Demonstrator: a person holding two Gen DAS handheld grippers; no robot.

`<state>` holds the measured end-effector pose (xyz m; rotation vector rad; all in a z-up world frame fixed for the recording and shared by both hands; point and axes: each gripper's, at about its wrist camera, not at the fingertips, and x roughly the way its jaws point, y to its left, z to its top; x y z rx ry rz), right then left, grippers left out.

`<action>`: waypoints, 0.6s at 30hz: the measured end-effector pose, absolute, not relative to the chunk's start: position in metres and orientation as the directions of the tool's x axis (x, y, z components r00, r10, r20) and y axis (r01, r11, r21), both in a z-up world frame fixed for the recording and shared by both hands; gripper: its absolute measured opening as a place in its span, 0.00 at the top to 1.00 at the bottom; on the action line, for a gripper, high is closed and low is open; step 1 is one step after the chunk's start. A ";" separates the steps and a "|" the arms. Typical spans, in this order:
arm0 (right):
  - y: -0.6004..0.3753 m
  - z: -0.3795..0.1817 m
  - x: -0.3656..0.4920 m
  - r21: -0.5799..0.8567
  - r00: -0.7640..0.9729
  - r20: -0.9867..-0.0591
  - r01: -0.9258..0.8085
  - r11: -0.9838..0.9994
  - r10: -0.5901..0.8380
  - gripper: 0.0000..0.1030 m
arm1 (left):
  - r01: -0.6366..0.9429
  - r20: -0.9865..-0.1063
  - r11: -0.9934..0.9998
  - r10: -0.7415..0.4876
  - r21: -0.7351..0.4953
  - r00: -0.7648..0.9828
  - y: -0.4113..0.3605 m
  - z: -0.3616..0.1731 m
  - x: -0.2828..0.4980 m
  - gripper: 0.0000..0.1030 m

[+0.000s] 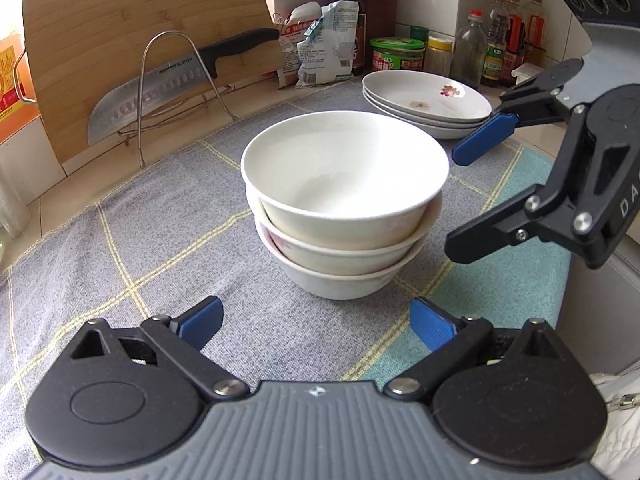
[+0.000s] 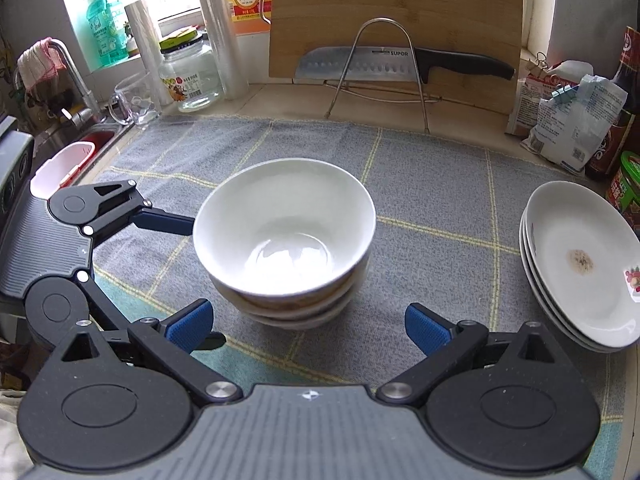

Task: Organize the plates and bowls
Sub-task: 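Close the left tool on the three-bowl stack while the right tool grips its opposite rim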

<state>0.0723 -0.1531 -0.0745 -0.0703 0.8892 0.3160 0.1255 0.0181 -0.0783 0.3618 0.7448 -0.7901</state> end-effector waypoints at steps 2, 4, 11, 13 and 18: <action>-0.158 -0.085 0.075 0.043 0.573 -0.786 -0.322 0.946 0.231 0.00 | 0.729 -0.738 0.684 -0.480 0.025 0.475 0.013 -0.082 0.128 0.04; -0.163 -0.096 0.079 0.021 0.555 -0.803 -0.338 0.941 0.218 0.00 | 0.715 -0.750 0.699 -0.470 0.006 0.465 0.009 -0.085 0.129 0.04; -0.175 -0.127 0.094 -0.018 0.498 -0.836 -0.442 0.897 0.228 0.00 | 0.663 -0.783 0.748 -0.402 0.018 0.475 -0.008 -0.095 0.127 0.04; -0.177 -0.132 0.098 -0.017 0.482 -0.840 -0.481 0.877 0.248 0.00 | 0.641 -0.791 0.767 -0.386 0.011 0.474 -0.012 -0.098 0.129 0.04; -0.176 -0.135 0.096 -0.060 0.486 -0.827 -0.576 0.815 0.283 0.00 | 0.585 -0.803 0.811 -0.346 0.004 0.485 -0.017 -0.101 0.130 0.01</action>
